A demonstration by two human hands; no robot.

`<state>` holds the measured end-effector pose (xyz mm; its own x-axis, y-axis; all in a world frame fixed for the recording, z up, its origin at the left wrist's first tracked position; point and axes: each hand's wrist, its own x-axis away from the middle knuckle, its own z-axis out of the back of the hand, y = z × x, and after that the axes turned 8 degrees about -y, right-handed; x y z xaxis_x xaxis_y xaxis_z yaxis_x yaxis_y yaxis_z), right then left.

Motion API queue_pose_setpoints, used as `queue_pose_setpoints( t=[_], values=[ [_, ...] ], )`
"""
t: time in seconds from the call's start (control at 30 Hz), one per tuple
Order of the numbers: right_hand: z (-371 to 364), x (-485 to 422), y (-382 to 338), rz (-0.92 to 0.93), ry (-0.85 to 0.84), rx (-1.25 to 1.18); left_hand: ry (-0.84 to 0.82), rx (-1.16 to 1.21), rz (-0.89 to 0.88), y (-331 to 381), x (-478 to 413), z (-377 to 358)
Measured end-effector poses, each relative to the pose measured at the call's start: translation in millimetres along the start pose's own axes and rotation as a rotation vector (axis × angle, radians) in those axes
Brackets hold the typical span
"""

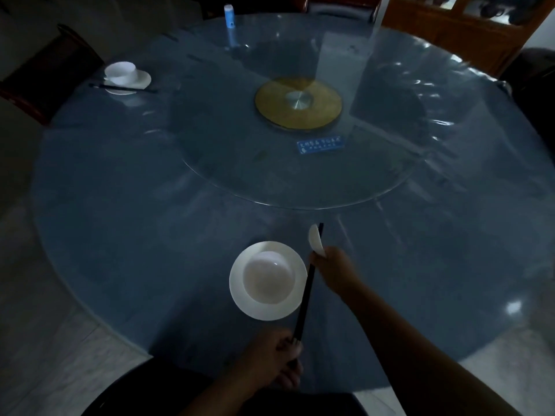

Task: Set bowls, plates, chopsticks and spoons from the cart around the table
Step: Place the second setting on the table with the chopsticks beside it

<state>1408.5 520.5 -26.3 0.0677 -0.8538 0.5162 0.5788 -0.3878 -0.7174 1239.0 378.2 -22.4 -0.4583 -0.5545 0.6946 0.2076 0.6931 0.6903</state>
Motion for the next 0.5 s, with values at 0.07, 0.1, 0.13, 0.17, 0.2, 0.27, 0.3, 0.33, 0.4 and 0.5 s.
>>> queue_pose_setpoints(
  t=[0.07, 0.1, 0.13, 0.17, 0.2, 0.27, 0.3, 0.33, 0.4, 0.5],
  values=[
    [0.1, -16.0, -2.9, 0.010, 0.014, 0.084, 0.002, -0.047, -0.015, 0.8, -8.4, 3.3],
    [-1.8, -23.6, -3.7, 0.004, 0.008, 0.097, 0.011, -0.072, -0.023, 1.1, -12.1, 5.2],
    [-4.3, -30.5, -4.4, -0.008, -0.002, 0.095, 0.017, -0.093, -0.030, 1.4, -15.5, 7.3],
    [-7.0, -36.6, -5.2, -0.019, -0.012, 0.088, 0.023, -0.112, -0.034, 1.8, -18.5, 9.7],
    [-9.7, -41.7, -6.1, -0.026, -0.018, 0.085, 0.030, -0.132, -0.034, 1.6, -21.8, 12.2],
    [-15.0, -49.6, -7.3, -0.041, -0.028, 0.095, 0.037, -0.184, -0.021, 0.6, -27.0, 17.2],
    [-17.2, -52.8, -7.9, -0.052, -0.031, 0.102, 0.035, -0.207, -0.009, 0.3, -29.0, 19.7],
    [-19.1, -55.5, -8.0, -0.065, -0.036, 0.114, 0.028, -0.225, 0.009, 0.1, -31.5, 21.3],
    [-22.5, -59.7, -6.4, -0.087, -0.044, 0.148, 0.015, -0.259, 0.052, -2.0, -35.4, 23.2],
    [-25.2, -61.7, -3.7, -0.076, -0.035, 0.190, 0.084, -0.478, 0.088, -6.0, -41.3, 27.9]
  ],
)
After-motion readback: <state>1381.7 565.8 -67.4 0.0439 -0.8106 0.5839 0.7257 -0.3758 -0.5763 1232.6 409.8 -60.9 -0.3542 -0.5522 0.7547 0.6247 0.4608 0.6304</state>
